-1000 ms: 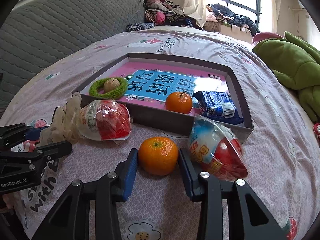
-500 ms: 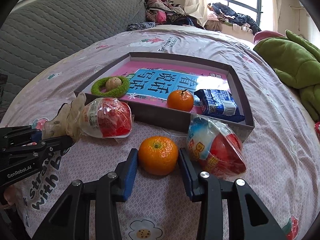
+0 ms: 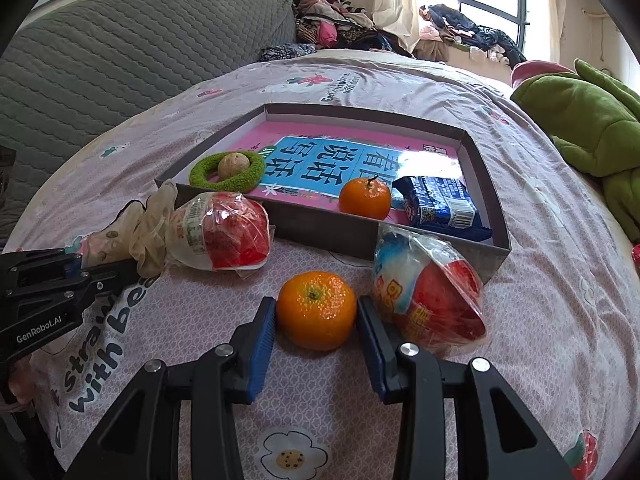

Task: Organize objects
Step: 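Close the left tool on the mesh bag while the right tool closes on the tangerine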

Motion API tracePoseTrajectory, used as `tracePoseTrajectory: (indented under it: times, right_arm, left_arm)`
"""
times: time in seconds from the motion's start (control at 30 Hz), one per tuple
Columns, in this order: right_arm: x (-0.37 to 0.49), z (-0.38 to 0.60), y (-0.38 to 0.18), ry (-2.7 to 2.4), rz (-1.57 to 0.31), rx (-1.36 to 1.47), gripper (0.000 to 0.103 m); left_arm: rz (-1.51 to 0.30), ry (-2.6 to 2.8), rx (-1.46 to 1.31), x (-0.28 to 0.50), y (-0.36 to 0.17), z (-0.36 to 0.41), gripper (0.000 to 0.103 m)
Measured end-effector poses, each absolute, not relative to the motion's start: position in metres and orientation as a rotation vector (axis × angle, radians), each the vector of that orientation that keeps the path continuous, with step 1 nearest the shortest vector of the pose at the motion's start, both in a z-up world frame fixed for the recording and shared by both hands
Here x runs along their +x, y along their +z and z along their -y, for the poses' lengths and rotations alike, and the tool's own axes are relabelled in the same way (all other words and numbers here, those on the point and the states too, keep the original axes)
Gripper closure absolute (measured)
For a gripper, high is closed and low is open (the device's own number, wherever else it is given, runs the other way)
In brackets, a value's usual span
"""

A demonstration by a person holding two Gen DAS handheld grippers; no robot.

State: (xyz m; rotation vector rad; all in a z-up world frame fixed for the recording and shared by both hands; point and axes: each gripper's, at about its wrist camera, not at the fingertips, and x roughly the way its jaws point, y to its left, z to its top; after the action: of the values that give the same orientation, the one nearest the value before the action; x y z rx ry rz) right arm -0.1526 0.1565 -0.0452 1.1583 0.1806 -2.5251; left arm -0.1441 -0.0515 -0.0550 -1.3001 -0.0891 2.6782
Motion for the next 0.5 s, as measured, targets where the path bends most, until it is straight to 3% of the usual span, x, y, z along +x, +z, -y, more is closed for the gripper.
tracePoseTrajectory:
  times: [0.5]
  right_arm:
    - [-0.140,-0.152,-0.040,-2.491,-0.195,1.135,0.062]
  left_arm:
    - [0.083,2.701,-1.257,-0.135,-0.045,0.051,0.092]
